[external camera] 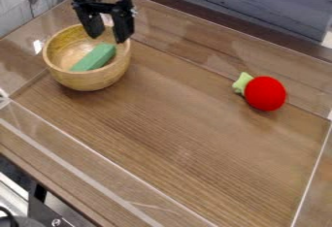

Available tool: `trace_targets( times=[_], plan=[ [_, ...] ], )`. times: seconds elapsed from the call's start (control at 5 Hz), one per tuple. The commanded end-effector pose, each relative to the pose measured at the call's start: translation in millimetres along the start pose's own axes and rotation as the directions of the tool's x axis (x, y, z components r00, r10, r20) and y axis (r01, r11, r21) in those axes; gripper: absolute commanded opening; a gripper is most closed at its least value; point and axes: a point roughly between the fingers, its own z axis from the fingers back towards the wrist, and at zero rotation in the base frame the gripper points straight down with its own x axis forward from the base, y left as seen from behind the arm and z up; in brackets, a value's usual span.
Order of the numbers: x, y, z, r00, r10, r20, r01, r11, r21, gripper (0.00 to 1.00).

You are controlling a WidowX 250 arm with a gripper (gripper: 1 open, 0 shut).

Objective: Put the green block in the brown bowl

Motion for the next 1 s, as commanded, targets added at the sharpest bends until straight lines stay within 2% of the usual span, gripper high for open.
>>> trace_targets(
  times=[0.0, 0.2, 0.6, 0.8],
  plan=[
    [-3.2, 7.9, 6.3, 0.998, -0.038, 0.044, 0.036, 0.998, 0.043, 1.0],
    [-11.6, 6.2, -6.3, 0.997, -0.066, 0.04, 0.064, 0.997, 0.052, 1.0],
    [-2.4, 3.3, -16.8, 0.998, -0.035, 0.049, 0.031, 0.996, 0.087, 1.0],
    [2.8, 13.4, -27.1, 0.997, -0.064, 0.041, 0.059, 0.994, 0.097, 1.0]
  ],
)
